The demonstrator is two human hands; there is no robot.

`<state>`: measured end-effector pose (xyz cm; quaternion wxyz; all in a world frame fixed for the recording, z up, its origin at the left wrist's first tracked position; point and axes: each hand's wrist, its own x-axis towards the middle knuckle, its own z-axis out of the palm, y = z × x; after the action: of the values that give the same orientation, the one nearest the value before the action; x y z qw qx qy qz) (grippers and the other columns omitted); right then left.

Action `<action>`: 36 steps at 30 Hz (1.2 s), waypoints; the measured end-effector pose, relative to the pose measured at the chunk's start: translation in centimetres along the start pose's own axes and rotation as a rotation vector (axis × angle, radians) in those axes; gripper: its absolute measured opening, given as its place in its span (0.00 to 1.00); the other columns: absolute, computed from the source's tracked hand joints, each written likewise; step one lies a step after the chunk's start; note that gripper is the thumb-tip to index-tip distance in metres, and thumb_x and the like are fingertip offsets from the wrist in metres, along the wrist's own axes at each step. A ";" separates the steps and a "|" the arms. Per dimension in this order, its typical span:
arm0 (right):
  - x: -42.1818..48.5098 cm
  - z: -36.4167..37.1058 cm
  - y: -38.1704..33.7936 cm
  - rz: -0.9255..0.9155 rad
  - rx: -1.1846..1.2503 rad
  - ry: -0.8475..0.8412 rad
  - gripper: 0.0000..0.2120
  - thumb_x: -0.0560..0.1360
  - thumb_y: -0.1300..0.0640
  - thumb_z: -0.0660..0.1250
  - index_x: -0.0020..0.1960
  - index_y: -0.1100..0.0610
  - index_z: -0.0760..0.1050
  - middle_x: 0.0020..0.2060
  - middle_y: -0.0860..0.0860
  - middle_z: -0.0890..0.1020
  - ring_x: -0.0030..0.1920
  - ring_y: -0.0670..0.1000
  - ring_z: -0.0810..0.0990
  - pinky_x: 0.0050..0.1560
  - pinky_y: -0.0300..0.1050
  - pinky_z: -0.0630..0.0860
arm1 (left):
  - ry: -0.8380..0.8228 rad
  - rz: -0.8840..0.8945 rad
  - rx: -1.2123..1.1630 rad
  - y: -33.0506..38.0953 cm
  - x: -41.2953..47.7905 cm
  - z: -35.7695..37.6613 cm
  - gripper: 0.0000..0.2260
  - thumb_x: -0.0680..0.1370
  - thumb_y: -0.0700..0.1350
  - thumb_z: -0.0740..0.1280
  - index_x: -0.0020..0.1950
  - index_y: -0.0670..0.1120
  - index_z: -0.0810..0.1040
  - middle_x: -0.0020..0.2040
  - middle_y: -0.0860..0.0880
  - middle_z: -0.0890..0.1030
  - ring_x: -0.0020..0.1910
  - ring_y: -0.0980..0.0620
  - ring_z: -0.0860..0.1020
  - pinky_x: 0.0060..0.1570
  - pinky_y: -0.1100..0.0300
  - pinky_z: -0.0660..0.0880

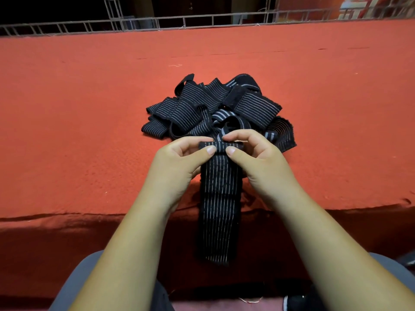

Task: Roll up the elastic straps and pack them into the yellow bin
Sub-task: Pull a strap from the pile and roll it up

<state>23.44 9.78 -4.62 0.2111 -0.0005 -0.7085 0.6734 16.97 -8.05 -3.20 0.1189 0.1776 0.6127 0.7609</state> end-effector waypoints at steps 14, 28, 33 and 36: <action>-0.6 1.5 -0.2 -0.020 -0.129 0.065 0.08 0.89 0.56 0.60 0.63 0.54 0.76 0.50 0.47 0.83 0.47 0.43 0.81 0.53 0.46 0.78 | 0.120 0.097 0.003 -1.0 0.1 1.2 0.12 0.79 0.33 0.76 0.60 0.45 0.86 0.51 0.47 0.90 0.52 0.51 0.87 0.52 0.59 0.81; -0.7 1.5 -0.5 -0.168 -0.169 0.137 0.15 0.84 0.68 0.62 0.63 0.51 0.77 0.55 0.40 0.82 0.58 0.41 0.80 0.63 0.40 0.75 | 0.194 0.178 0.212 -0.7 -1.1 2.1 0.08 0.82 0.44 0.75 0.61 0.51 0.88 0.53 0.56 0.90 0.54 0.56 0.87 0.59 0.48 0.84; -0.6 1.2 -0.3 -0.198 -0.215 0.112 0.16 0.83 0.69 0.63 0.64 0.53 0.77 0.55 0.40 0.82 0.58 0.42 0.80 0.63 0.42 0.75 | 0.212 0.133 0.144 -0.4 -0.4 2.0 0.05 0.81 0.47 0.76 0.55 0.49 0.88 0.46 0.51 0.88 0.47 0.53 0.85 0.55 0.42 0.83; -0.7 1.3 -0.4 -0.077 -0.087 0.095 0.15 0.85 0.67 0.65 0.68 0.54 0.75 0.55 0.43 0.85 0.56 0.40 0.83 0.58 0.38 0.77 | 0.190 0.122 0.063 -0.4 -0.1 1.9 0.06 0.80 0.42 0.77 0.56 0.49 0.87 0.47 0.49 0.88 0.47 0.50 0.85 0.50 0.49 0.82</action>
<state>23.80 8.30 -4.50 0.2701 -0.0141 -0.7257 0.6326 17.83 -6.35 -3.24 0.0081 0.1455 0.6327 0.7605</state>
